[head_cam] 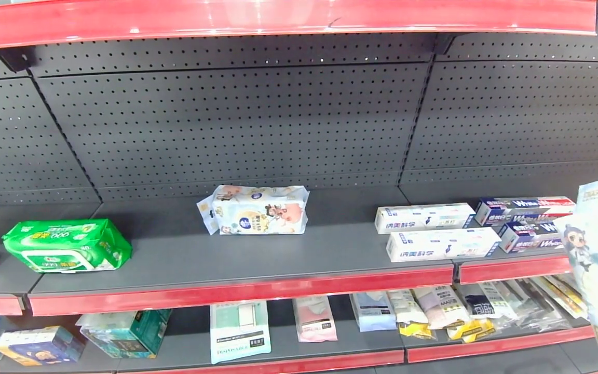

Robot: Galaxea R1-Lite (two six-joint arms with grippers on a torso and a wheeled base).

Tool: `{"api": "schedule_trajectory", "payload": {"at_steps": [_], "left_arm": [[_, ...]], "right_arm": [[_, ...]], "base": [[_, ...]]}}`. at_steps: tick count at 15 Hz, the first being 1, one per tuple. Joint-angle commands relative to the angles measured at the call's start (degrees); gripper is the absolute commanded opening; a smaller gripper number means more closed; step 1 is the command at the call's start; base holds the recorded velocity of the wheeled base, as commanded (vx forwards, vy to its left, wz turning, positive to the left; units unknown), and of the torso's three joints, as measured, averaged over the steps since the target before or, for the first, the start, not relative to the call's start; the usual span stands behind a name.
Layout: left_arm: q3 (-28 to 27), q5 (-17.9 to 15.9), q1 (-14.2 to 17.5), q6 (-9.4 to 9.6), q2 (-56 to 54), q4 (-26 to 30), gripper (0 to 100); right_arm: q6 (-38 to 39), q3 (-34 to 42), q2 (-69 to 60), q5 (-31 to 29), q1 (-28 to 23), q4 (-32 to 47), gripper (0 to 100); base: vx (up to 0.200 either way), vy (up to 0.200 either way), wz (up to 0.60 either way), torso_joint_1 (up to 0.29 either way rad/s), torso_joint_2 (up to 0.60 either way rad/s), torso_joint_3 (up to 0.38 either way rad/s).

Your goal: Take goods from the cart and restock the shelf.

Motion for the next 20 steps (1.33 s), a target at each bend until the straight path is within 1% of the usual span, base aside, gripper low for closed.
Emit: {"api": "schedule_trajectory", "payload": {"at_steps": [1, 2, 3, 4, 5, 6, 7, 8, 9, 10, 11, 12, 13, 14, 15, 16, 17, 18, 19, 20], "left_arm": [[-8.8, 1.0, 1.1, -1.05, 29.2, -4.7, 100], [-7.2, 0.5, 1.1, -0.43, 34.7, -10.1, 100], [-7.2, 0.5, 1.1, 0.98, 40.3, -14.7, 100], [-8.3, -0.2, 2.1, 2.65, 47.2, -19.2, 100], [-9.9, -3.3, 3.5, 3.79, 54.1, -24.2, 100], [-10.9, -5.8, 4.4, 4.93, 57.5, -27.1, 100], [-12.8, -11.9, 6.4, 11.52, 65.8, -33.0, 100], [-14.1, -14.5, 7.4, 14.60, 69.0, -34.0, 100], [-17.4, -20.8, 8.0, 18.38, 73.6, -33.9, 100], [-20.5, -23.8, 7.7, 19.08, 76.7, -33.1, 100], [-24.6, -24.6, 7.2, 20.84, 80.0, -31.4, 100], [-27.0, -25.2, 7.2, 22.42, 82.0, -30.2, 100], [-34.4, -29.2, 7.3, 27.08, 87.5, -27.2, 100], [-40.3, -33.0, 6.9, 30.86, 91.3, -24.1, 100], [-42.6, -34.2, 6.6, 32.35, 92.6, -22.3, 100], [-48.6, -37.3, 5.4, 36.04, 95.8, -15.3, 100], [-51.5, -39.2, 4.6, 37.89, 97.3, -11.3, 100], [-53.5, -40.1, 4.3, 39.30, 98.7, -9.2, 100], [-57.4, -41.6, 4.1, 42.20, 102.0, -6.6, 100], [-61.2, -42.6, 3.6, 44.31, 105.2, -5.4, 100]], "right_arm": [[-0.1, 0.2, -1.9, -0.9, -0.6, 0.3, 0], [0.0, 1.6, -1.7, -0.8, -0.7, 0.2, 0], [0.0, 2.4, -1.7, -0.7, -0.6, -0.1, 0], [0.0, 3.0, -2.0, -0.7, -0.4, -0.1, 0], [0.0, 3.4, -2.2, -0.7, -0.5, -0.1, 0], [0.0, 3.5, -2.4, -0.7, -0.5, 0.0, 0], [0.0, 3.6, -3.7, -0.8, -0.6, 0.1, 0], [-0.1, 3.7, -4.3, -1.0, -0.6, 0.3, 0], [-0.3, 3.9, -5.5, -1.3, -0.7, 0.4, 0], [-0.3, 4.1, -5.7, -1.3, -0.8, 0.4, 0], [-1.0, 4.3, -6.1, -1.6, -0.7, 0.4, 0], [-1.5, 4.4, -6.1, -1.7, -0.8, 0.5, 0], [-3.2, 4.6, -6.1, -2.0, -0.8, 0.5, 0], [-4.1, 5.0, -5.8, -2.1, -0.8, 0.4, 0], [-4.4, 5.2, -5.7, -2.2, -0.8, 0.4, 0], [-5.3, 5.7, -5.7, -3.5, -0.8, 0.4, 0], [-5.8, 5.9, -5.7, -4.2, -0.8, 0.4, 0], [-6.1, 5.9, -5.6, -4.4, -0.8, 0.4, 0], [-6.3, 5.7, -4.5, -4.4, -0.8, 0.4, 0], [-6.4, 5.5, -3.7, -4.4, -0.8, 0.4, 0]], "base": [[0.000, 0.000, 0.00, 0.000, 0.00, 0.000], [0.000, 0.000, 0.00, 0.000, 0.00, 0.000], [0.000, 0.000, 0.00, 0.000, 0.00, 0.000], [0.000, 0.000, 0.00, 0.000, 0.00, 0.000], [0.000, 0.000, 0.00, 0.000, 0.00, 0.000], [0.000, 0.000, 0.00, 0.000, 0.00, 0.000], [0.000, 0.000, 0.00, 0.000, 0.00, 0.000], [0.000, 0.000, 0.00, 0.000, 0.00, 0.000], [0.000, 0.000, 0.00, 0.000, 0.00, 0.000], [0.000, 0.000, 0.00, 0.000, 0.00, 0.000], [0.000, 0.000, 0.00, 0.000, 0.00, 0.000], [0.000, 0.000, 0.00, 0.000, 0.00, 0.000], [0.000, 0.000, 0.00, 0.000, 0.00, 0.000], [0.000, 0.000, 0.00, 0.000, 0.00, 0.000], [0.000, 0.000, 0.00, 0.000, 0.00, 0.000], [0.000, 0.000, 0.00, 0.000, 0.00, 0.000], [0.000, 0.000, 0.00, 0.000, 0.00, 0.000], [0.000, 0.000, 0.00, 0.000, 0.00, 0.000], [0.000, 0.000, 0.00, 0.000, 0.00, 0.000], [0.000, 0.000, 0.00, 0.000, 0.00, 0.000]]}}
